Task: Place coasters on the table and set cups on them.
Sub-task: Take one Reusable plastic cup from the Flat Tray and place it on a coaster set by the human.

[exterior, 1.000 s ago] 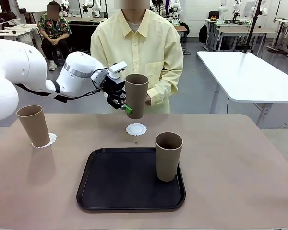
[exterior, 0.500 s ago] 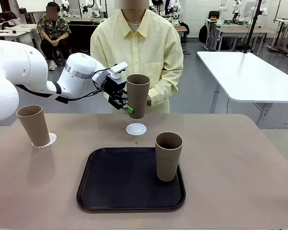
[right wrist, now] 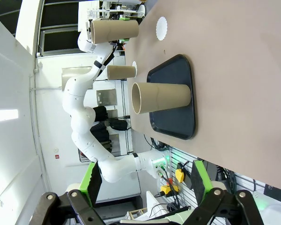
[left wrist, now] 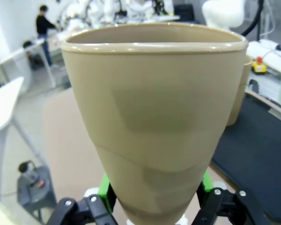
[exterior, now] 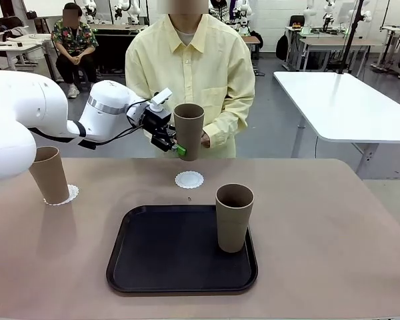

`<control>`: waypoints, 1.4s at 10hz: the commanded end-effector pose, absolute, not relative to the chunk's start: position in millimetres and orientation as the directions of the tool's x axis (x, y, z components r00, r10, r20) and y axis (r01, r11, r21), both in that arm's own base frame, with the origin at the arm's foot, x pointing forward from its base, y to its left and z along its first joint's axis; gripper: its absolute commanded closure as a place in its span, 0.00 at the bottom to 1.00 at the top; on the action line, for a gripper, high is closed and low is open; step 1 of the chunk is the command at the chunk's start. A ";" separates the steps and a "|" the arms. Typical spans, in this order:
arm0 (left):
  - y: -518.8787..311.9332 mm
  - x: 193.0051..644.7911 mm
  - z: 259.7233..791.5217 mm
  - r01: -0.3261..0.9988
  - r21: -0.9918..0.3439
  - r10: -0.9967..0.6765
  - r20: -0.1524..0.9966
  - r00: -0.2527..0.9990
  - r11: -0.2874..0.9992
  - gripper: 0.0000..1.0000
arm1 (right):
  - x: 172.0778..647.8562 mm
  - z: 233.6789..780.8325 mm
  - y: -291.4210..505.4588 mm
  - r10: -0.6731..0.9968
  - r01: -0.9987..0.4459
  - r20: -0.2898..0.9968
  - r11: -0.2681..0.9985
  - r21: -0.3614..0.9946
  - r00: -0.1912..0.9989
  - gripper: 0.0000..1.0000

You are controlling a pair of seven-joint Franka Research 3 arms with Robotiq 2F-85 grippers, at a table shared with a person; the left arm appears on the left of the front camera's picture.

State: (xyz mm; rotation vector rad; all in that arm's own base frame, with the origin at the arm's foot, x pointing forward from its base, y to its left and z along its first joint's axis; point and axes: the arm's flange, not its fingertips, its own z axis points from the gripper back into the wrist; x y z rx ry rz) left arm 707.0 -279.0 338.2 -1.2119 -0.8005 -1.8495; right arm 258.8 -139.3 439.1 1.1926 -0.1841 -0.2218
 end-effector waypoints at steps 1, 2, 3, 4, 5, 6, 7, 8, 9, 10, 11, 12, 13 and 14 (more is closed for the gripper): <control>-287.0 733.0 336.8 0.886 0.072 -0.262 0.942 -0.211 -0.457 0.19 | 259.2 439.2 -139.9 -0.265 0.071 0.023 0.340 0.938 0.964 0.00; -286.9 736.0 334.6 0.899 0.059 -0.260 0.947 -0.188 -0.435 0.19 | 259.2 439.2 -139.9 -0.265 0.071 0.023 0.340 0.938 0.964 0.00; -286.8 732.4 333.2 0.902 0.042 -0.255 0.953 -0.166 -0.430 0.19 | 259.2 439.2 -139.9 -0.265 0.071 0.023 0.340 0.938 0.964 0.00; -278.7 716.3 327.5 0.881 0.078 -0.267 0.937 -0.224 -0.467 0.19 | 259.2 439.2 -139.9 -0.265 0.071 0.023 0.340 0.938 0.964 0.00; -278.7 716.3 327.5 0.881 0.078 -0.267 0.937 -0.224 -0.467 0.19 | 259.2 439.2 -139.9 -0.265 0.071 0.023 0.340 0.938 0.964 0.00; -278.7 716.3 327.5 0.881 0.078 -0.267 0.937 -0.224 -0.467 0.19 | 259.2 439.2 -139.9 -0.265 0.071 0.023 0.340 0.938 0.964 0.00; -278.7 716.3 327.5 0.881 0.078 -0.267 0.937 -0.224 -0.467 0.19 | 259.2 439.2 -139.9 -0.265 0.071 0.023 0.340 0.938 0.964 0.00; -278.7 716.3 327.5 0.881 0.078 -0.267 0.937 -0.224 -0.467 0.19 | 259.2 439.2 -139.9 -0.265 0.071 0.023 0.340 0.938 0.964 0.00; -278.8 718.0 322.6 0.889 0.063 -0.270 0.941 -0.205 -0.454 0.19 | 259.2 439.2 -139.9 -0.265 0.071 0.023 0.340 0.938 0.964 0.00; -278.9 720.9 317.0 0.877 0.061 -0.272 0.939 -0.213 -0.477 0.19 | 259.2 439.2 -139.9 -0.265 0.071 0.023 0.340 0.938 0.964 0.00; -279.4 723.7 315.0 0.868 0.057 -0.289 0.930 -0.225 -0.493 0.19 | 259.2 439.2 -139.9 -0.265 0.071 0.023 0.340 0.938 0.964 0.00; -278.6 727.0 314.1 0.856 0.049 -0.286 0.931 -0.225 -0.514 0.19 | 259.2 439.2 -139.9 -0.265 0.071 0.023 0.340 0.938 0.964 0.00; -278.4 729.7 310.4 0.851 0.047 -0.279 0.934 -0.223 -0.523 0.19 | 259.2 439.2 -139.9 -0.265 0.071 0.023 0.340 0.938 0.964 0.00; -278.4 732.8 305.9 0.844 0.035 -0.283 0.934 -0.218 -0.535 0.19 | 259.2 439.2 -139.9 -0.265 0.071 0.023 0.340 0.938 0.964 0.00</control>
